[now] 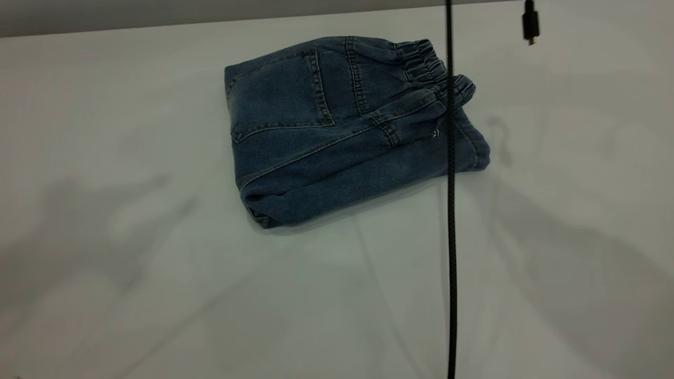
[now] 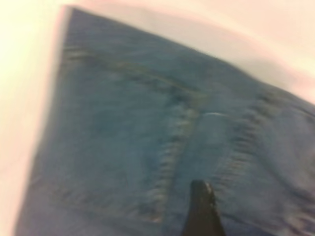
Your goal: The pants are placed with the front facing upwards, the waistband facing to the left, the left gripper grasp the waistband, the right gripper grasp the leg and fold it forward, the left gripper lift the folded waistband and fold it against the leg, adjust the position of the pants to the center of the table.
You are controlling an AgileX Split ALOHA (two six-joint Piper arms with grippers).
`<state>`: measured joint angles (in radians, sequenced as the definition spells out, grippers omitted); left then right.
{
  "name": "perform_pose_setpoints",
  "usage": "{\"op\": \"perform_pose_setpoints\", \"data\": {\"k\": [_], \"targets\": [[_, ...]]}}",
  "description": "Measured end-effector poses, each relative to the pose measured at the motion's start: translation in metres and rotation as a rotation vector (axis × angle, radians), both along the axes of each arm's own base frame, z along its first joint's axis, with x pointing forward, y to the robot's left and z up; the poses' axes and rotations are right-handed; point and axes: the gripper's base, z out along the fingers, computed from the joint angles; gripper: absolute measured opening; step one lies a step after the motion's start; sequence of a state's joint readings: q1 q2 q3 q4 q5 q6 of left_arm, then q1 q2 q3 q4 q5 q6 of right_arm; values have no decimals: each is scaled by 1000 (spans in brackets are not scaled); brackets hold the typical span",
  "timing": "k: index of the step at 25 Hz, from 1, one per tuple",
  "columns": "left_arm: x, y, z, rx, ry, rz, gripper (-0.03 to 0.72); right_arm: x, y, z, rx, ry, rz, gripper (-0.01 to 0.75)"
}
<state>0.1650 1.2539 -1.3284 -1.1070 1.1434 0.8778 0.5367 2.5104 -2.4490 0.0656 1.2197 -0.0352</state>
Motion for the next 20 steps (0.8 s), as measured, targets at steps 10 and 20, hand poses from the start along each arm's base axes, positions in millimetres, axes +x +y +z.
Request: {"op": "perform_pose_setpoints", "data": {"k": [10, 20], "targets": [[0, -7, -1, -1, 1, -28, 424, -30, -1, -84, -64, 240, 389, 438], [-1, -14, -1, 9, 1, -61, 424, -32, -7, -126, -120, 344, 232, 438]]}}
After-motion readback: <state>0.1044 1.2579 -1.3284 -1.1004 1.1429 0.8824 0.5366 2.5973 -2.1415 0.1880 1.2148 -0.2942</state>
